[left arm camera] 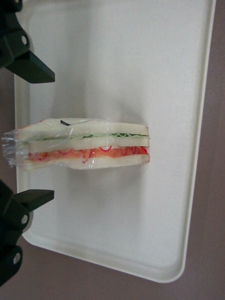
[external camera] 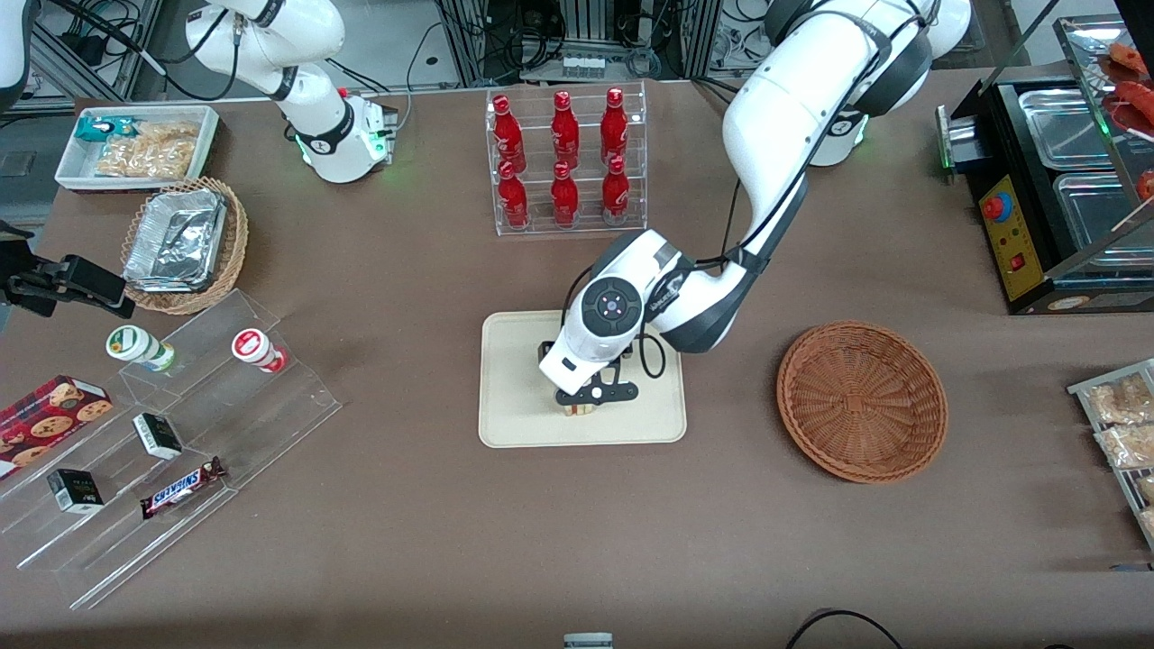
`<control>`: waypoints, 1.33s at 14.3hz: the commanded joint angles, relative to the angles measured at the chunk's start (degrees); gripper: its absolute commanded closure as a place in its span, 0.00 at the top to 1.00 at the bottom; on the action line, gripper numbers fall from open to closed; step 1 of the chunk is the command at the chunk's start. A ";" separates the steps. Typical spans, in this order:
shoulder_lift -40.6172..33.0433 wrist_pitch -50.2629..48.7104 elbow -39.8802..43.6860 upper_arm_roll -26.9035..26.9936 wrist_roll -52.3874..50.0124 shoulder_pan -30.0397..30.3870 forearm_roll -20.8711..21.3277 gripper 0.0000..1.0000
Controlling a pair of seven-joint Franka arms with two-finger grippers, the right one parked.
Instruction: Place sandwich from basket to tray
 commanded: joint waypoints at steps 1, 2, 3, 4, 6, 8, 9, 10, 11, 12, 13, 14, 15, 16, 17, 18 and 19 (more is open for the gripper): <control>-8.56 -6.06 -2.78 2.64 -2.19 0.29 1.18 1.00; -10.25 -7.30 -3.57 3.97 -2.27 0.29 1.27 1.00; -11.57 -7.83 -4.36 4.85 -2.44 0.47 1.27 1.00; -12.19 -8.36 -4.98 6.16 -2.36 0.56 1.44 1.00; -13.86 -10.38 -6.73 9.15 -0.96 0.56 1.53 1.00; -18.06 -11.00 -11.28 10.92 4.11 3.52 1.18 1.00; -20.61 -11.00 -14.18 10.92 6.85 5.03 1.09 1.00; -23.07 -11.00 -17.17 11.01 9.57 6.43 1.09 1.00; -24.75 -11.09 -19.12 11.10 12.12 8.45 1.18 1.00; -26.68 -11.52 -21.31 11.01 15.80 10.56 1.18 1.00; -28.44 -12.66 -22.90 11.10 19.23 12.14 1.09 1.00; -30.63 -14.50 -24.31 11.10 23.01 14.42 1.09 1.00; -32.13 -16.17 -24.84 11.10 26.26 16.01 1.09 1.00; -33.54 -18.19 -24.93 11.19 29.43 17.25 1.09 1.00; -35.21 -20.12 -25.20 11.19 33.20 19.26 1.01 1.00; -37.05 -22.32 -25.37 11.19 36.72 21.45 1.01 1.00; -38.72 -24.51 -25.37 10.93 40.50 23.83 0.92 1.00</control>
